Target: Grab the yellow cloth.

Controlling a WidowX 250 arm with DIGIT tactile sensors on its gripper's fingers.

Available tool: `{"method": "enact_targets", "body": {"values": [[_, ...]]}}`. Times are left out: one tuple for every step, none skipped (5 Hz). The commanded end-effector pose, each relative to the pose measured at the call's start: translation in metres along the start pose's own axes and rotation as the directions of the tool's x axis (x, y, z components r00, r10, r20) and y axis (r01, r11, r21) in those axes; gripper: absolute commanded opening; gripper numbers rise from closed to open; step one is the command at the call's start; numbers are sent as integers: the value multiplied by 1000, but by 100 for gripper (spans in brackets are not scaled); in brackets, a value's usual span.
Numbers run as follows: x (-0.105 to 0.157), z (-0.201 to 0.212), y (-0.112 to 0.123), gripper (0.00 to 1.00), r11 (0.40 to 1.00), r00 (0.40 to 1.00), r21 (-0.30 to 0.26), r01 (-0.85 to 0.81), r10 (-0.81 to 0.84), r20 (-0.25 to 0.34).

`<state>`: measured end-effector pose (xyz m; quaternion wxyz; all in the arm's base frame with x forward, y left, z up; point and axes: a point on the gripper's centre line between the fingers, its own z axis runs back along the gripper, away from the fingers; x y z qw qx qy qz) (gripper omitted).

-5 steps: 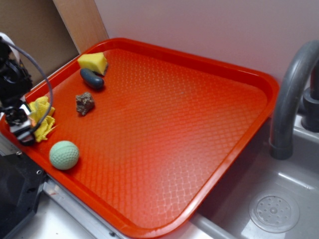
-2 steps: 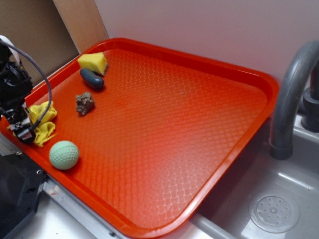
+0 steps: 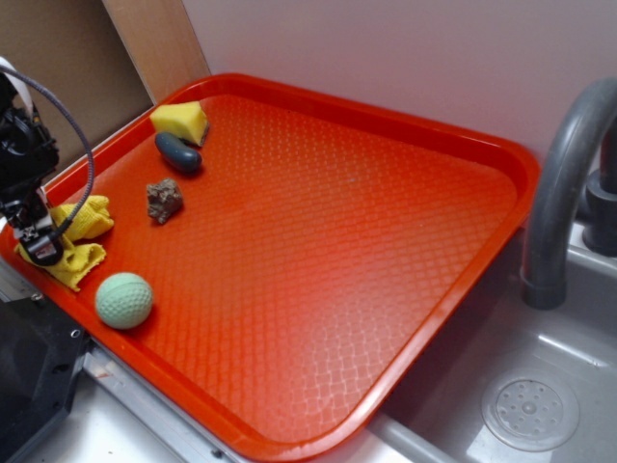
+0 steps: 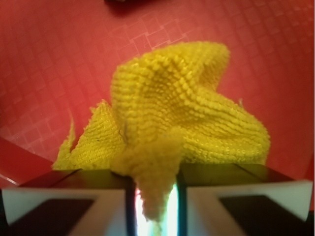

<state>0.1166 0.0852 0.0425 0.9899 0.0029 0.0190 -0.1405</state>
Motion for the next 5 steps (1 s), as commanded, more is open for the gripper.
{"method": "enact_targets", "body": {"values": [[71,108,-52,0,982,971,51,-182,171,170],[86,160,-69,0,957,945,6,-289,284,161],[113,189,-88,0,920,915,-54,-387,391,102],[115,190,-93,0,920,911,-76,-384,391,134],[114,182,-94,0,927,915,-76,-368,376,147]]}}
